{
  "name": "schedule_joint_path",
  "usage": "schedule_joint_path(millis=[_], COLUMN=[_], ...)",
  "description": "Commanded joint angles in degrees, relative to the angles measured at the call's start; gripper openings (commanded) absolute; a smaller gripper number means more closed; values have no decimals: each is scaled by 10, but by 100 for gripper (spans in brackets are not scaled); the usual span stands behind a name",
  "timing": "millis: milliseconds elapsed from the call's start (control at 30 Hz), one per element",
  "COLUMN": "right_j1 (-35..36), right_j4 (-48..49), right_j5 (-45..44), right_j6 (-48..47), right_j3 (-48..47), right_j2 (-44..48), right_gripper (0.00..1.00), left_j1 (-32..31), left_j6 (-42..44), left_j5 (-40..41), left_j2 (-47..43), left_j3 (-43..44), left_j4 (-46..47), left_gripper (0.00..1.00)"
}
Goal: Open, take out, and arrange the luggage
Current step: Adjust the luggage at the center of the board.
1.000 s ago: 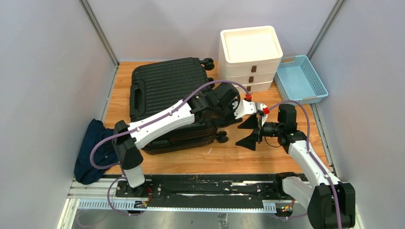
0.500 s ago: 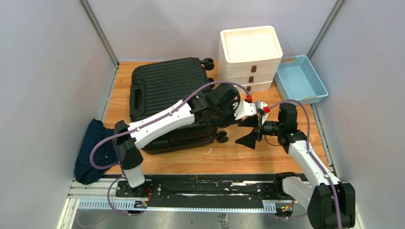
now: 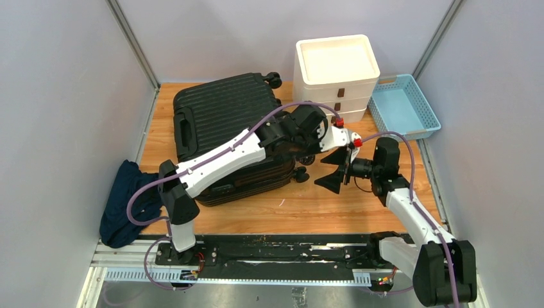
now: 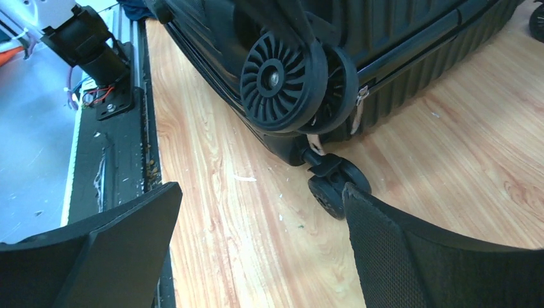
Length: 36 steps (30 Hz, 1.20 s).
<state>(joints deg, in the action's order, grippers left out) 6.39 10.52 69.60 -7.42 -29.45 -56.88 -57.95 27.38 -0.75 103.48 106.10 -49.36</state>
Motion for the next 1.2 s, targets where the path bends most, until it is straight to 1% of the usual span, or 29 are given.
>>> schedule_joint_path(millis=[0, 133, 267, 367, 467, 567, 633, 667, 700, 733, 800, 867, 933, 1000, 1067, 1100, 1133, 1167], right_j1=[13, 28, 37, 40, 48, 66, 76, 80, 82, 82, 84, 86, 95, 107, 118, 125, 128, 132], right_j4=[83, 138, 172, 187, 240, 328, 378, 412, 451, 490, 549, 563, 579, 578, 567, 560, 556, 554], right_j5=[-33, -42, -38, -30, -21, -55, -68, -74, -79, -81, -75, -48, -29, -24, -24, -31, -37, -42], right_j6=[16, -7, -70, -115, -138, -134, -114, -98, -79, -60, -17, 3, 7, 7, -3, -6, -9, -10], right_j3=[28, 39, 29, 16, 14, 23, 23, 24, 27, 32, 32, 29, 35, 40, 43, 43, 43, 43], right_j2=[-12, -38, -91, -140, -183, -218, -239, -253, -264, -276, -302, -321, -334, -338, -338, -337, -338, -340], right_gripper=[100, 100, 100, 99, 95, 94, 93, 93, 93, 92, 86, 79, 72, 67, 62, 61, 59, 57], left_j1=[22, 34, 42, 42, 42, 42, 42, 42, 42, 42, 42, 43, 43, 43, 43, 43, 43, 43], left_j6=[-2, -8, -24, -41, -58, -67, -73, -76, -78, -80, -75, -61, -46, -33, -21, -20, -19, -16], left_j5=[80, 85, 78, 59, 26, -4, -20, -22, -23, -23, -15, -1, 6, 7, 7, 26, 30, 32], left_j2=[31, 53, 62, 44, 6, -58, -128, -168, -212, -252, -338, -411, -464, -496, -513, -519, -523, -525], left_j3=[58, 87, 103, 110, 102, 30, -70, -127, -190, -247, -358, -442, -493, -521, -540, -550, -557, -560], left_j4=[22, 22, 23, 23, 24, 48, 104, 158, 206, 253, 337, 396, 427, 434, 433, 436, 439, 436], left_gripper=[1, 1, 1, 2, 4, 6, 7, 9, 13, 20, 37, 55, 72, 84, 92, 96, 99, 100])
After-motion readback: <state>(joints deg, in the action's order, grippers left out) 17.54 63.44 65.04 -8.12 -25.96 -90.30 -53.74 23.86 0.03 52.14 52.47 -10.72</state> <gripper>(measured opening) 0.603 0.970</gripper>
